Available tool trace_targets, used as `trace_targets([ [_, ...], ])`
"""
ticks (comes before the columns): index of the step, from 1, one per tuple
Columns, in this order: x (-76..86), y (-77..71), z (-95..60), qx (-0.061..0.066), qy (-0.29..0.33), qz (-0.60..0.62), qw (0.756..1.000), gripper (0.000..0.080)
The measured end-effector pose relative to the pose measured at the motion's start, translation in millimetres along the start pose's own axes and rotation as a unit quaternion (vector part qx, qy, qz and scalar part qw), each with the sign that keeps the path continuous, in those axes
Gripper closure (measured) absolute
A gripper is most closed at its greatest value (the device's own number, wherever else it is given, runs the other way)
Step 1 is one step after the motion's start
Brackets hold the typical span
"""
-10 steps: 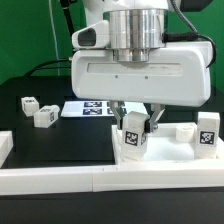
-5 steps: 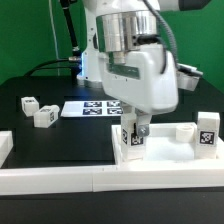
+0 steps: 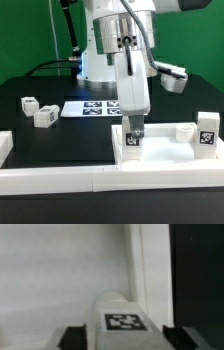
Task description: Assemble square table
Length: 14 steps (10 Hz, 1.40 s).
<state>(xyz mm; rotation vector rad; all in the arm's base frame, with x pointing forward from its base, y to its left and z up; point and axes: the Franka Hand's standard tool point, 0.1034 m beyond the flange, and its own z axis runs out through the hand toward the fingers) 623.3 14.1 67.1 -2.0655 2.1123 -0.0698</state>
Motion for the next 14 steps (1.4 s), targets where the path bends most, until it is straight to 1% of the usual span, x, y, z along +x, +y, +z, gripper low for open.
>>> trace_targets([
  [1, -5.1, 0.7, 0.5, -0.009, 0.010, -0.105, 0.994, 0.0250],
  [2, -6.9, 0.9, 0.0, -0.017, 0.010, -0.187, 0.982, 0.0250],
  [3, -8.1, 1.1, -0.3, -0.024, 0.010, -0.273, 0.962, 0.0170],
  [4, -7.2, 1.1, 0.0, -0.024, 0.010, -0.287, 0.958, 0.0156],
  [6, -6.7, 1.1, 0.0, -0.024, 0.008, -0.359, 0.933, 0.0151],
  [7, -4.1, -0.4, -1.4, -0.029, 0.012, -0.427, 0.903, 0.0150],
  [8, -0.6, -5.5, -4.8, -0.035, 0.022, -0.511, 0.859, 0.0150],
  [9, -1.2, -9.2, -6.8, -0.035, 0.024, -0.562, 0.826, 0.0150],
  [10, 0.4, -10.1, -6.4, -0.038, 0.024, -0.627, 0.778, 0.0150],
  [11, 1.0, -9.8, -5.7, -0.039, 0.024, -0.640, 0.767, 0.0150],
  [14, 0.6, -9.7, -5.6, -0.038, 0.024, -0.624, 0.780, 0.0150],
])
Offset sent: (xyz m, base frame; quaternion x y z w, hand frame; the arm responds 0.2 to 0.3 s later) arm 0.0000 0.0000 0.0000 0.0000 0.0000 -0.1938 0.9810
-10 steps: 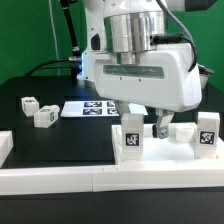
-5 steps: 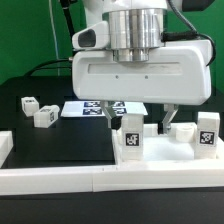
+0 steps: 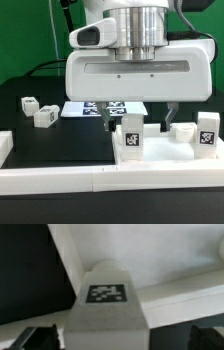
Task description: Assemble square table
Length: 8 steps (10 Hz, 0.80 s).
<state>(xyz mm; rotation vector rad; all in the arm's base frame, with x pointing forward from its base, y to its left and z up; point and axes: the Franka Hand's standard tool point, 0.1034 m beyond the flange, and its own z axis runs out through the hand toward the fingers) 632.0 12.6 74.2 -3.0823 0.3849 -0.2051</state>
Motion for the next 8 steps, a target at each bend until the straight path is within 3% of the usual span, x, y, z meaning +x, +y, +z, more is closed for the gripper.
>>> trace_targets([
  [5, -0.5, -1.7, 0.1, 0.002, -0.001, 0.158, 0.988, 0.0150],
  [7, -0.5, -1.5, 0.1, 0.002, 0.000, 0.147, 0.989, 0.0150],
  [8, -0.5, -1.5, 0.1, 0.002, 0.000, 0.147, 0.989, 0.0254],
])
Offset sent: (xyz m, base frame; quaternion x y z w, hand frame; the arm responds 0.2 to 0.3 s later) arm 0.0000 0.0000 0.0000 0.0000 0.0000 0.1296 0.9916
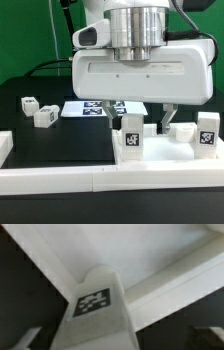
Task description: Assemble square table
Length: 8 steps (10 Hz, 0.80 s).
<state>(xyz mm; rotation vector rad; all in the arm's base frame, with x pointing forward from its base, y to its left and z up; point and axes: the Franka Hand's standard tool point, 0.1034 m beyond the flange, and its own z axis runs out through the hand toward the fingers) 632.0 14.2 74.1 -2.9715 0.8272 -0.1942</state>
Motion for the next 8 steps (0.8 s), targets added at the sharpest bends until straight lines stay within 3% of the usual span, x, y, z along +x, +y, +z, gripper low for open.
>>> trace_targets([
  [2, 0.3, 5.3, 1.2, -0.004, -0.002, 0.002, 1.000, 0.0498],
  [6, 0.8, 6.8, 1.7, -0.005, -0.002, 0.013, 1.000, 0.0500],
  [8, -3.2, 7.4, 2.5, -0.006, -0.002, 0.180, 0.984, 0.0500],
])
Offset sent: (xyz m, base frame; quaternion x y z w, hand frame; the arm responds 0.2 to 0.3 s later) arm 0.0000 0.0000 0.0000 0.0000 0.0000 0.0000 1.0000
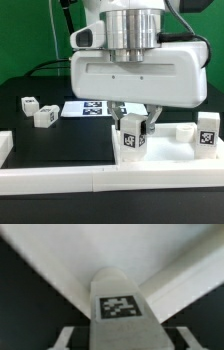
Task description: Assemble square table
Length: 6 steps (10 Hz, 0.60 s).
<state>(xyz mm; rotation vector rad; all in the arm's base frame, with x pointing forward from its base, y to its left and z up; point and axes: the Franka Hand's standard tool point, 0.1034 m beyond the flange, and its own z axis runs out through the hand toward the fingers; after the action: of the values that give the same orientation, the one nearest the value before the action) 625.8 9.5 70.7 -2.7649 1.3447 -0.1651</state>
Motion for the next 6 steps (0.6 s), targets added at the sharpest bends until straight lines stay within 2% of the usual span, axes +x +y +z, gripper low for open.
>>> trace_targets([
  [1, -1.9, -0.4, 0.8, 0.006, -0.006, 0.093, 0.996, 0.0500],
  [3, -2.0, -1.4, 1.6, 0.026, -0.024, 0.264, 0.964, 0.0500],
  [6, -2.1, -0.9, 1.8, 0.028, -0.026, 0.331, 0.943, 0.0500],
])
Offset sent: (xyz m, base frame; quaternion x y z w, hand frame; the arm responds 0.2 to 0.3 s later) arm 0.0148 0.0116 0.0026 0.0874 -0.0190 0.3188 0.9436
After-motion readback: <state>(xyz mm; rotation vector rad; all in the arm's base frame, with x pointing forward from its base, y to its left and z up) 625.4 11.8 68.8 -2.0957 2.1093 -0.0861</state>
